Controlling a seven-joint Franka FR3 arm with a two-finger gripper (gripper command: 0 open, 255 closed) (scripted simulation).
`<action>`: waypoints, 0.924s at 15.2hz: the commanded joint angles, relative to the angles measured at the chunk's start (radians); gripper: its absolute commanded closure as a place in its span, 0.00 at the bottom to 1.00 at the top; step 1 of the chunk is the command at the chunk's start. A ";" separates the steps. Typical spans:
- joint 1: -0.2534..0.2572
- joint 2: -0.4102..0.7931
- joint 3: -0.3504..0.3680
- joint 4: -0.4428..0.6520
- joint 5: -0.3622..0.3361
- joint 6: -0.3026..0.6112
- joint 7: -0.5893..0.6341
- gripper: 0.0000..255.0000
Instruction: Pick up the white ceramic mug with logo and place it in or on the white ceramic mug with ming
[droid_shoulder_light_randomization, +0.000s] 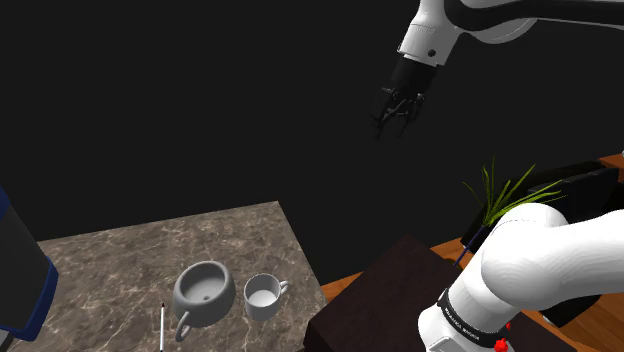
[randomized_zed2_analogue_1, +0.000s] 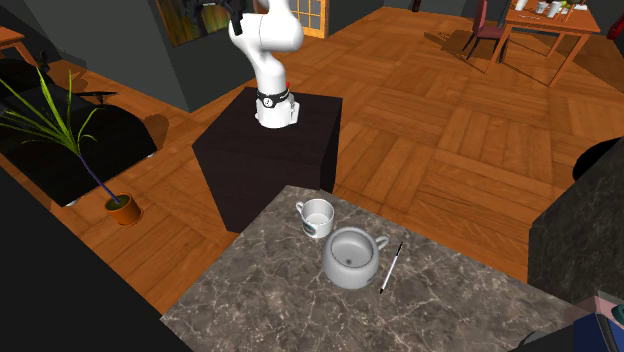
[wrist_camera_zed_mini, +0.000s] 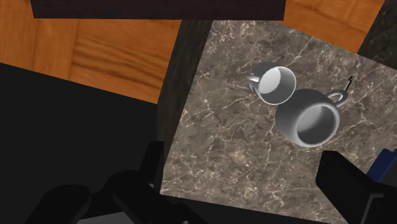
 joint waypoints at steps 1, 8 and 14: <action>0.000 0.000 0.000 0.000 0.000 0.000 0.000 0.00; 0.039 0.064 0.124 -0.138 0.056 0.203 0.101 0.00; 0.072 0.189 0.236 -0.205 0.098 0.394 0.192 0.00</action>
